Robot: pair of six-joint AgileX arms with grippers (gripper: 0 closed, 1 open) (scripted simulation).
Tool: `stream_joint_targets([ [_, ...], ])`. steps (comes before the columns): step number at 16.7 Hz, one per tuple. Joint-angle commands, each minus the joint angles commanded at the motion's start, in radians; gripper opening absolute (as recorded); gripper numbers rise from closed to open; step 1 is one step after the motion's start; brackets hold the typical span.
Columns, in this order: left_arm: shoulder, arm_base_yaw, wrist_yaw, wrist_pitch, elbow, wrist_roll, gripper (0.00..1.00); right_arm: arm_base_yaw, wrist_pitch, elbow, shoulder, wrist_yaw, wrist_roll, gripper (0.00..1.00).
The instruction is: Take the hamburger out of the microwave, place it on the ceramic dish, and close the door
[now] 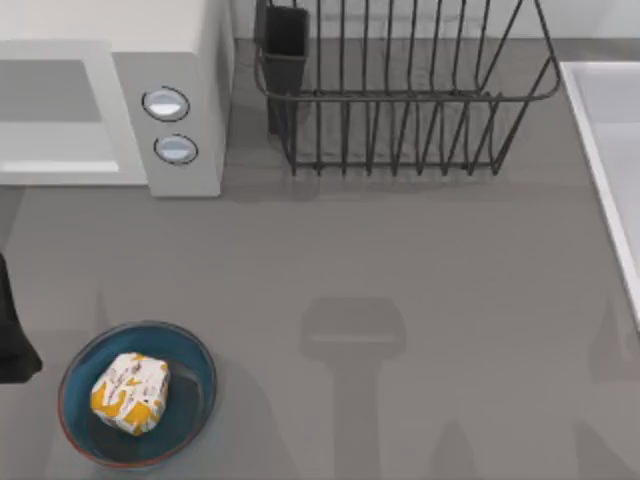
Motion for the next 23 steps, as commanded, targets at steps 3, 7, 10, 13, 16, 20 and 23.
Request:
stream_joint_targets([
  [3,0.0,0.0,0.0,0.0,0.0,0.0,0.77,0.0,0.0,0.0,0.0,0.0,0.0,1.0],
  [7,0.0,0.0,0.0,0.0,0.0,0.0,0.47,0.0,0.0,0.0,0.0,0.0,0.0,1.0],
  [10,0.0,0.0,0.0,0.0,0.0,0.0,0.25,0.0,0.0,0.0,0.0,0.0,0.0,1.0],
  [13,0.0,0.0,0.0,0.0,0.0,0.0,0.02,0.0,0.0,0.0,0.0,0.0,0.0,1.0],
  [16,0.0,0.0,0.0,0.0,0.0,0.0,0.0,0.0,0.0,0.0,0.0,0.0,0.0,1.0],
  [20,0.0,0.0,0.0,0.0,0.0,0.0,0.0,0.0,0.0,0.0,0.0,0.0,0.0,1.0],
  [23,0.004,-0.004,-0.004,0.004,-0.001,0.0,0.0,0.0,0.0,0.0,0.0,0.0,0.0,1.0],
])
